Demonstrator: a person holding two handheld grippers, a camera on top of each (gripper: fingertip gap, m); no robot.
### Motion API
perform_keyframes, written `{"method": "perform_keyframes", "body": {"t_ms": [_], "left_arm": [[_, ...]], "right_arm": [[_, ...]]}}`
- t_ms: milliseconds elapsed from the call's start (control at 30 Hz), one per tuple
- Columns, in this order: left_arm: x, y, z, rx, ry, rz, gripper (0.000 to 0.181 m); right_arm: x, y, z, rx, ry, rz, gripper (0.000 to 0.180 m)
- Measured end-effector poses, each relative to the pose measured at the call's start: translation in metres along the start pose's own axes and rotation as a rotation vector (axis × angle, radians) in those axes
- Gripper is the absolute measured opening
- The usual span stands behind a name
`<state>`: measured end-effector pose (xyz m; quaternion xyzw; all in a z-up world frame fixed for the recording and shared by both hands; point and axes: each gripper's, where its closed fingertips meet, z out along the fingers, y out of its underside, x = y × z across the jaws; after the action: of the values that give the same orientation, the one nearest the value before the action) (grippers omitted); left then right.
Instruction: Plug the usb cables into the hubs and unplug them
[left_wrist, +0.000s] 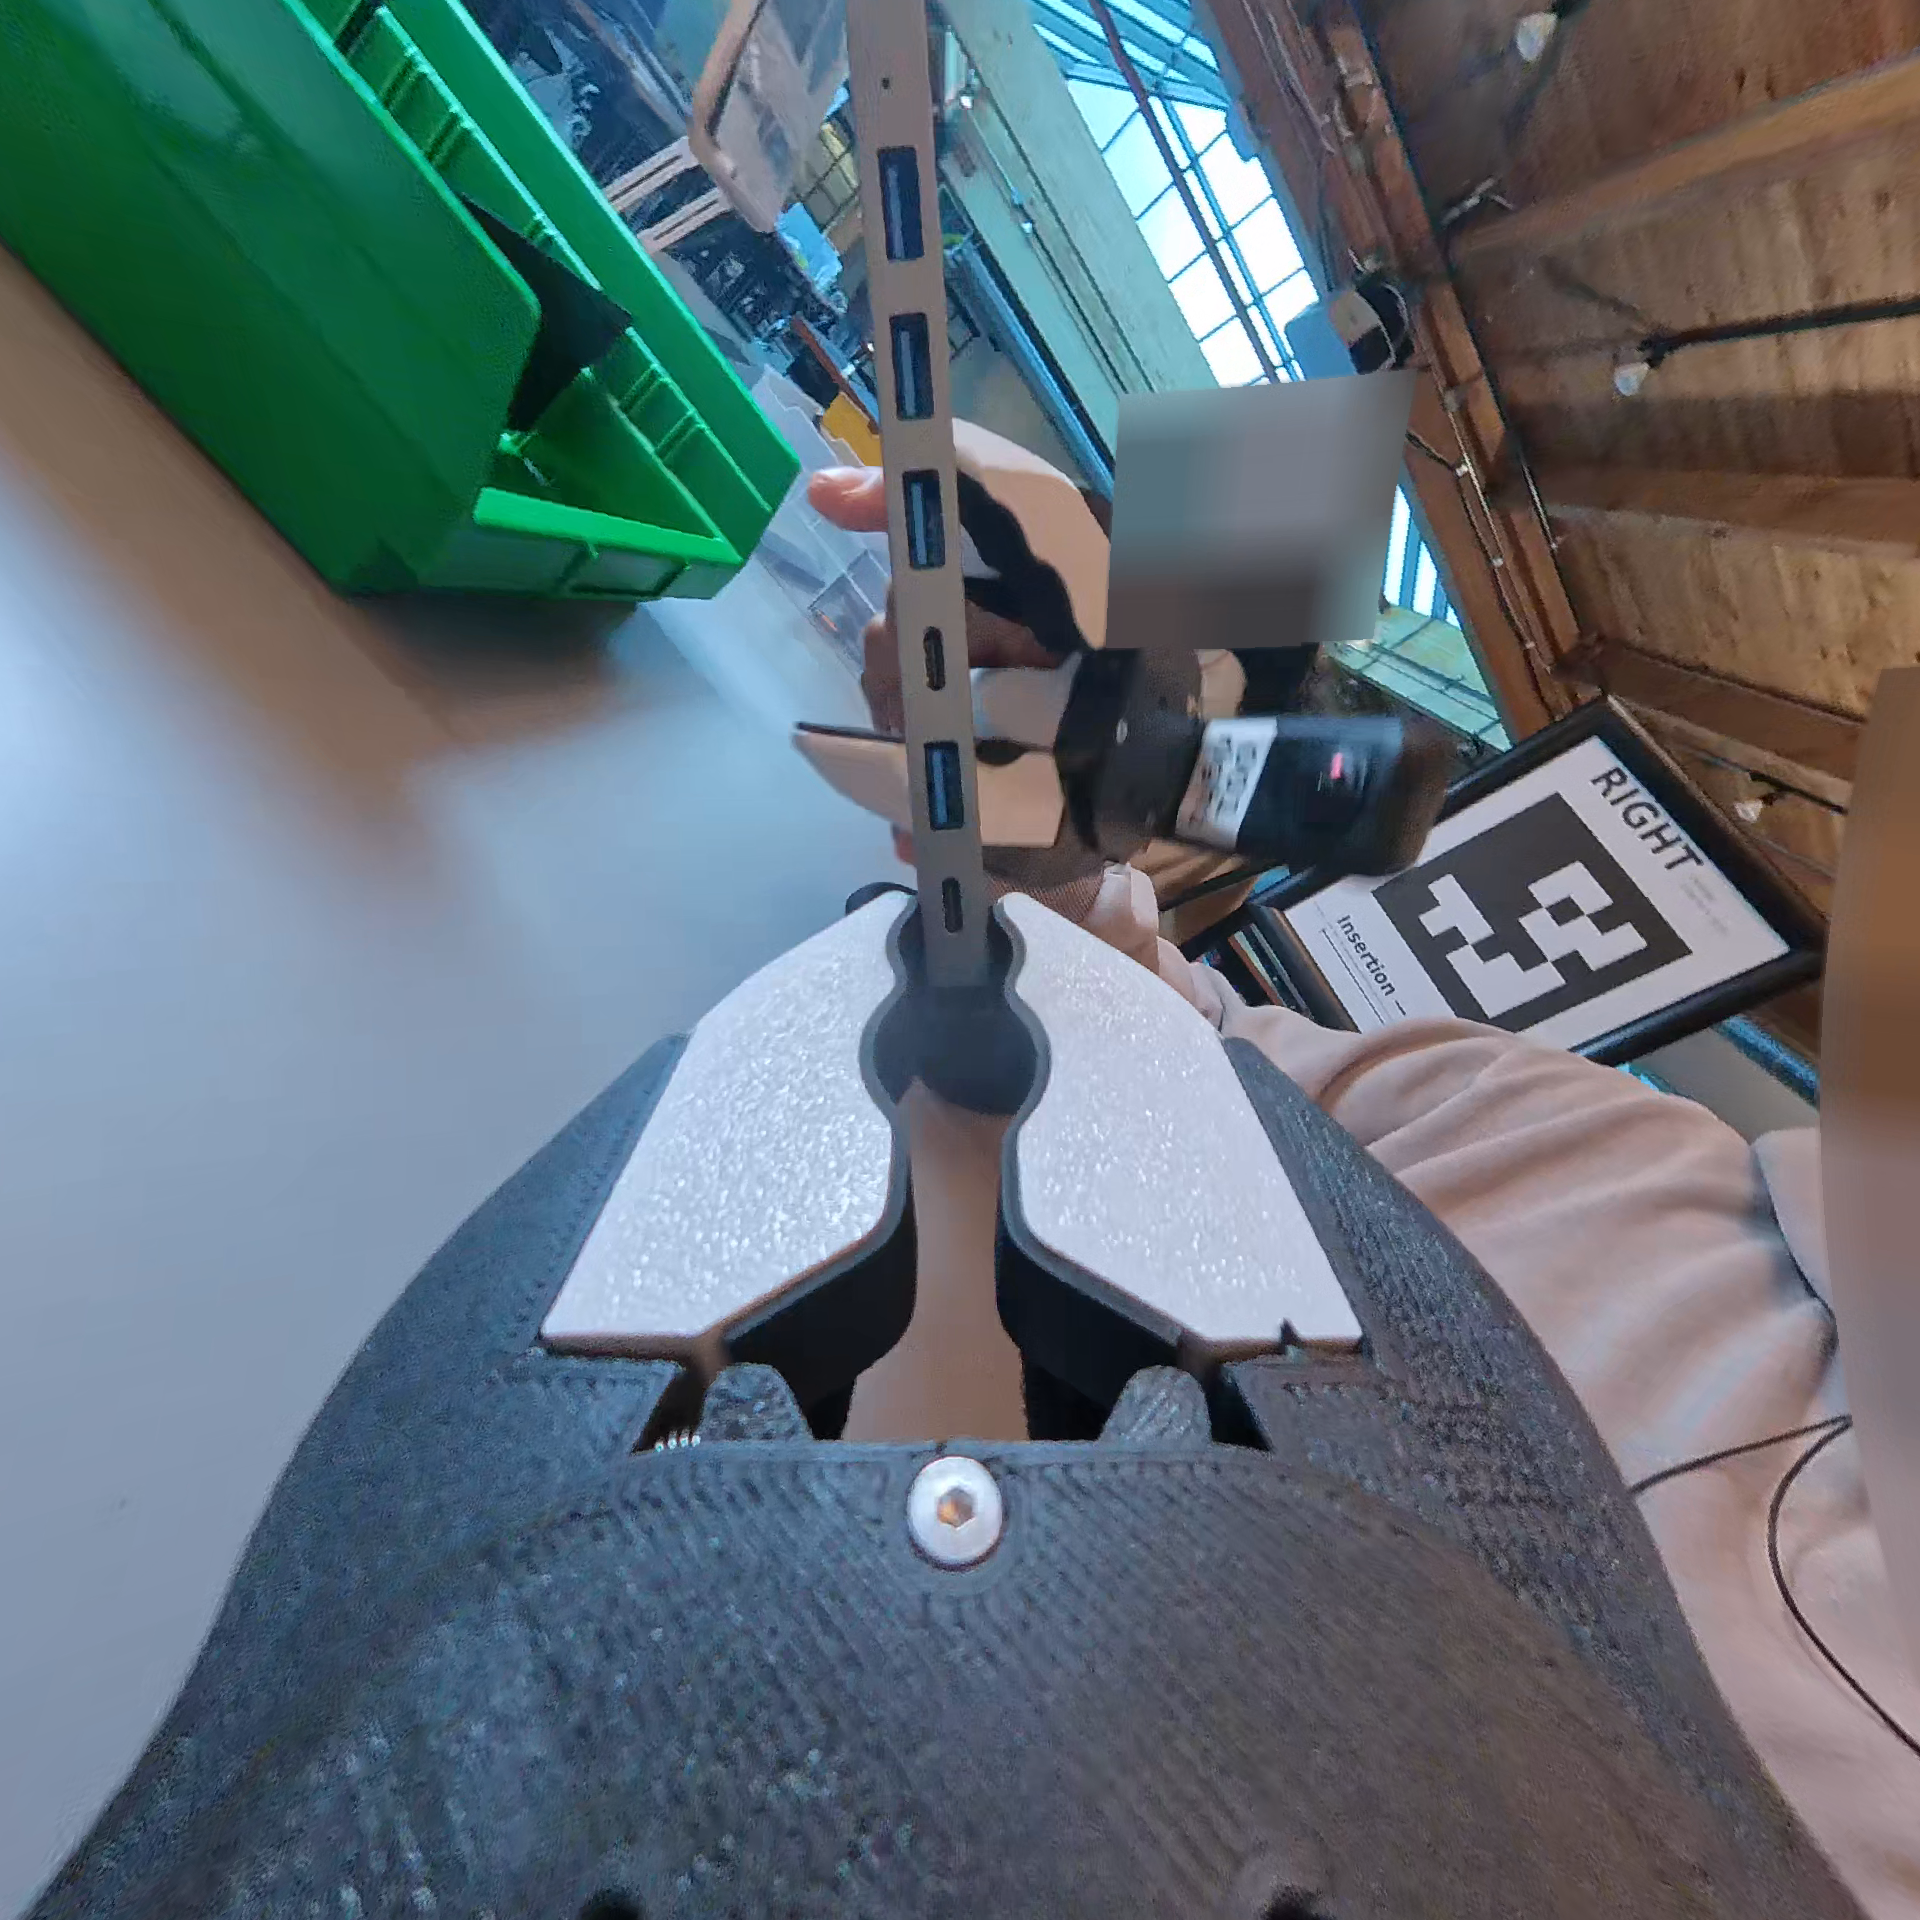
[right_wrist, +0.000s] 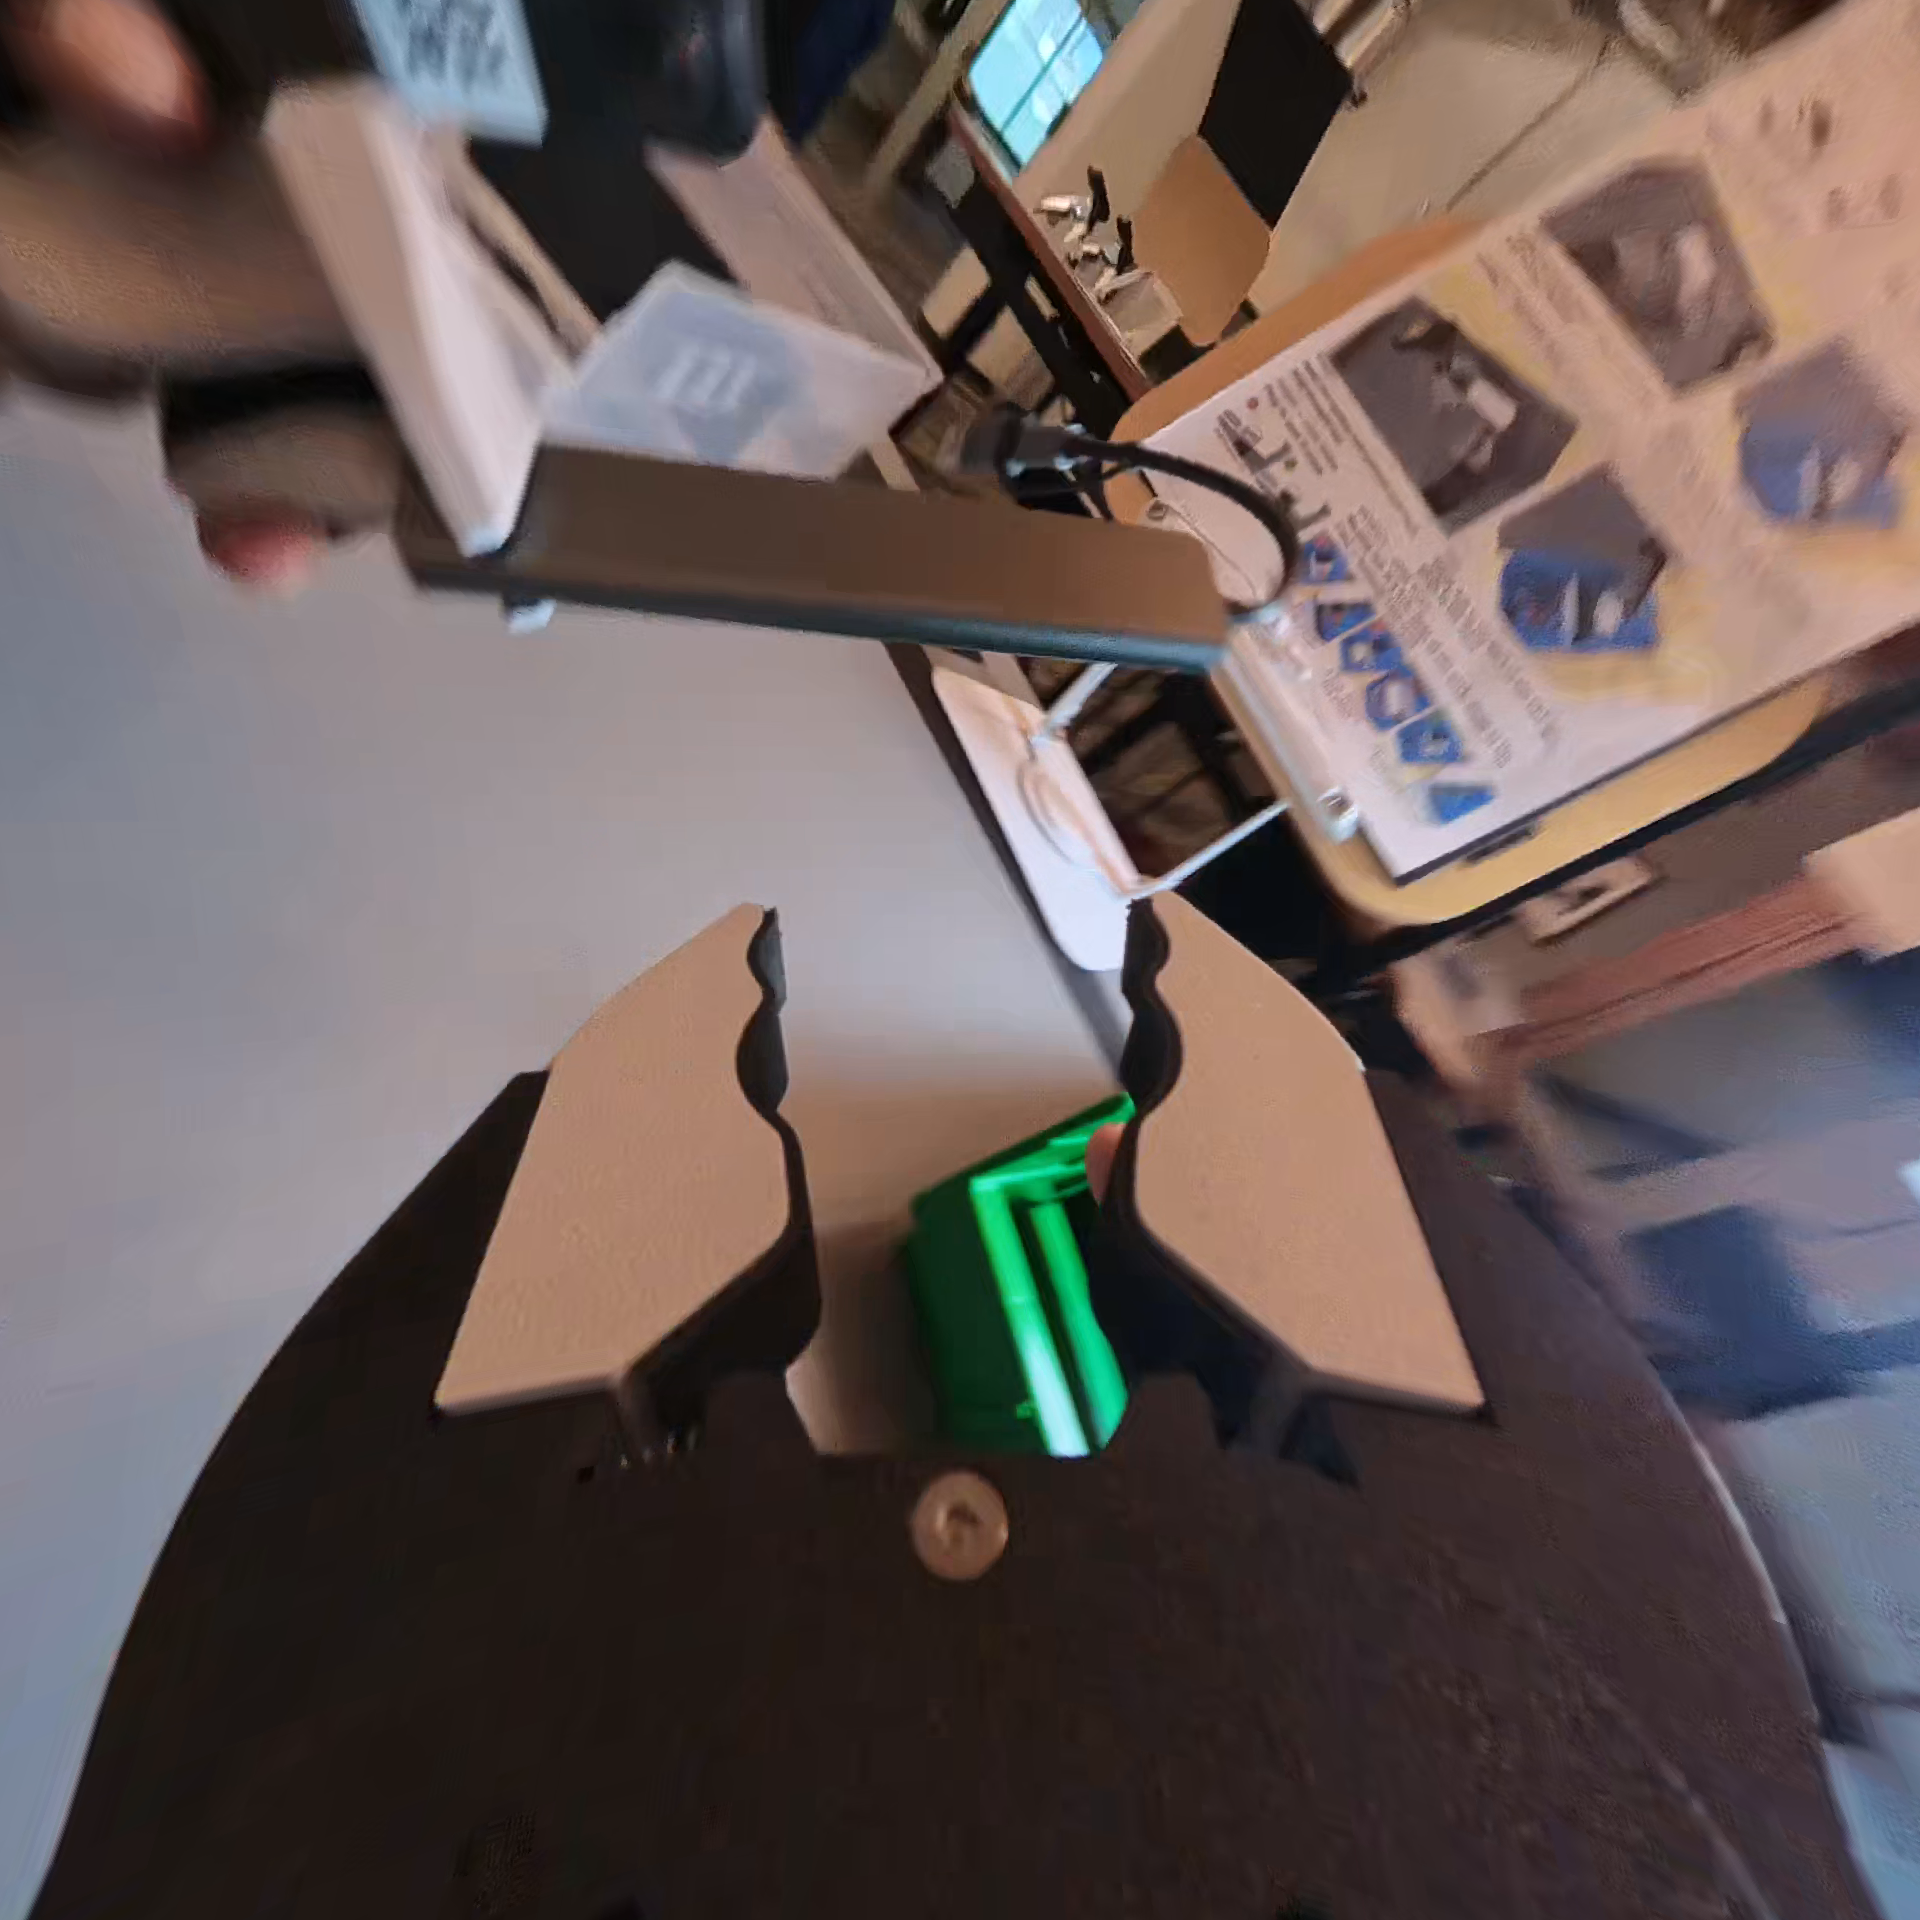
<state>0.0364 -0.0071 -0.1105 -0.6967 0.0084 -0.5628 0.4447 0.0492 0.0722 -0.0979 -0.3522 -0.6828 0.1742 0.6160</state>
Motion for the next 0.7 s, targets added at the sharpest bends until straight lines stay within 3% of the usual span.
{"method": "perform_keyframes", "body": {"t_ms": [67, 167, 200, 267, 300, 400, 467, 600, 700], "left_arm": [[-0.006, 0.004, 0.002, -0.007, -0.023, -0.042, 0.011], [-0.011, 0.015, 0.009, -0.039, -0.039, -0.085, 0.013], [-0.009, 0.019, 0.011, -0.048, -0.032, -0.092, 0.015], [-0.002, 0.024, 0.016, -0.063, -0.013, -0.094, 0.018], [0.002, 0.025, 0.017, -0.062, 0.002, -0.09, 0.02], [0.027, 0.013, 0.013, -0.017, 0.105, 0.014, 0.022], [0.035, 0.008, 0.006, -0.03, 0.095, 0.197, 0.028], [0.028, -0.004, -0.005, -0.026, -0.099, 0.572, 0.029], [0.019, -0.007, -0.005, -0.04, -0.26, 0.837, 0.03]], "right_arm": [[-0.011, 0.003, 0.011, -0.049, 0.086, -0.293, 0.065], [-0.025, -0.006, 0.03, -0.013, 0.171, -0.512, 0.064], [-0.029, -0.009, 0.035, 0.002, 0.189, -0.555, 0.059], [-0.027, -0.013, 0.04, 0.003, 0.264, -0.605, 0.032], [-0.027, -0.014, 0.04, 0.004, 0.263, -0.599, 0.017], [-0.029, -0.013, 0.035, 0.017, 0.203, -0.487, 0.011], [-0.029, -0.011, 0.034, 0.032, 0.129, -0.289, 0.011], [-0.03, -0.016, 0.028, 0.106, 0.031, -0.077, 0.011], [-0.037, -0.021, 0.025, 0.132, -0.017, -0.028, 0.011]]}}
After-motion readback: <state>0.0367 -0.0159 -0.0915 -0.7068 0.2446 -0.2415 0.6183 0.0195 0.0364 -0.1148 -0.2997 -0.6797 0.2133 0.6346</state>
